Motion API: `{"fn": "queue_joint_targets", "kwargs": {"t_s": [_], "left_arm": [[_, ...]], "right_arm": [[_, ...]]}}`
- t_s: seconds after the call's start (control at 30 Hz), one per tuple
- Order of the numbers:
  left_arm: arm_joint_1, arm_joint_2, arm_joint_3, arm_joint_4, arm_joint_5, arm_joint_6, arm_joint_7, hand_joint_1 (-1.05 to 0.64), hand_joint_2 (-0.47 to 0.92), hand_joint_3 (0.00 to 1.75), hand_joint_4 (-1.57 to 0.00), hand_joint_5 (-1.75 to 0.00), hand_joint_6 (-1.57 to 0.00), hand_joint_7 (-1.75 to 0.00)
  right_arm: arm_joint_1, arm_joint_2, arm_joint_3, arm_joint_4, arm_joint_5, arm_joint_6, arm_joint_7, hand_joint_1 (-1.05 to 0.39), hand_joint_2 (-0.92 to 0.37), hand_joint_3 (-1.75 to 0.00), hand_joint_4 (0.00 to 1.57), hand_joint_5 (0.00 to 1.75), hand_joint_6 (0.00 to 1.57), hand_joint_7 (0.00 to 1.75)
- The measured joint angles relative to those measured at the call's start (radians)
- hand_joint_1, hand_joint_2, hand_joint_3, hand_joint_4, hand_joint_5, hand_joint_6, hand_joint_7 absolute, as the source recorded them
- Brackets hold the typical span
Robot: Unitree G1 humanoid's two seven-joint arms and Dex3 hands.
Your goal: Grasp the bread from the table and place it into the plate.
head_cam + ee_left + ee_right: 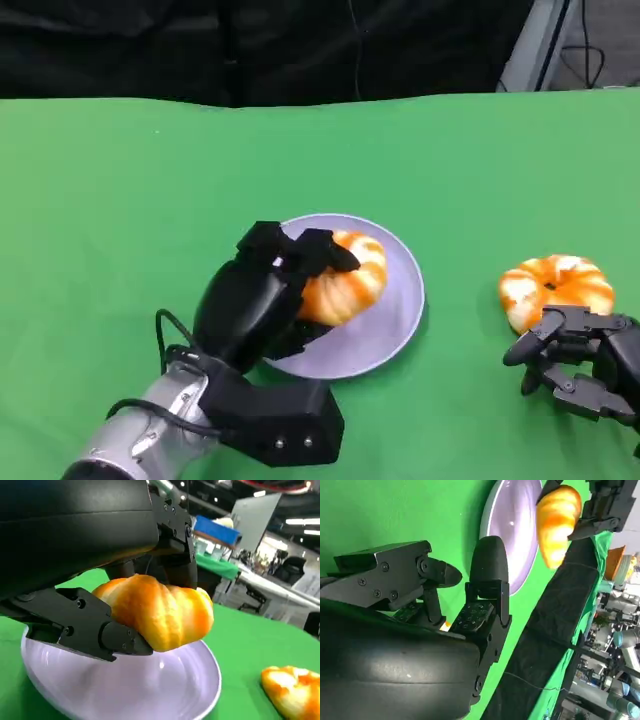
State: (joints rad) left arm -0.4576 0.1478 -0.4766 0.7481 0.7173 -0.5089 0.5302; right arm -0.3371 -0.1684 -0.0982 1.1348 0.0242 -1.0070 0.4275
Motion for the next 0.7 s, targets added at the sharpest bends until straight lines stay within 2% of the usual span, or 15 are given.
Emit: {"fn": "queue_joint_targets", "kwargs": {"t_s": [0.2,0.53,0.67,0.7], "left_arm": [[-0.014,-0.010,-0.010,0.028,0.001,-0.001,-0.010,-0.08,0.92,0.35,-0.24,-1.70,-0.35,-1.38],[-0.040,-0.021,-0.024,0.068,0.000,0.001,-0.031,-0.08,0.92,0.30,-0.21,-1.73,-0.38,-1.34],[-0.041,-0.021,-0.025,0.070,0.000,0.003,-0.047,-0.09,0.92,0.27,-0.21,-1.69,-0.38,-1.30],[-0.042,-0.021,-0.025,0.070,0.000,0.007,-0.052,-0.11,0.92,0.24,-0.23,-1.63,-0.41,-1.22]], "right_arm": [[0.000,0.000,0.001,0.001,0.000,0.000,-0.002,0.04,-0.83,-0.59,0.89,1.33,0.95,0.95],[0.000,0.001,0.003,0.002,-0.002,0.000,-0.008,0.04,-0.82,-0.60,0.89,1.34,0.95,0.96],[0.000,0.004,0.003,0.002,-0.002,0.000,-0.008,0.05,-0.82,-0.60,0.88,1.34,0.95,0.96],[0.000,0.004,0.003,0.002,-0.002,0.000,-0.008,0.06,-0.82,-0.60,0.88,1.34,0.95,0.97]]}}
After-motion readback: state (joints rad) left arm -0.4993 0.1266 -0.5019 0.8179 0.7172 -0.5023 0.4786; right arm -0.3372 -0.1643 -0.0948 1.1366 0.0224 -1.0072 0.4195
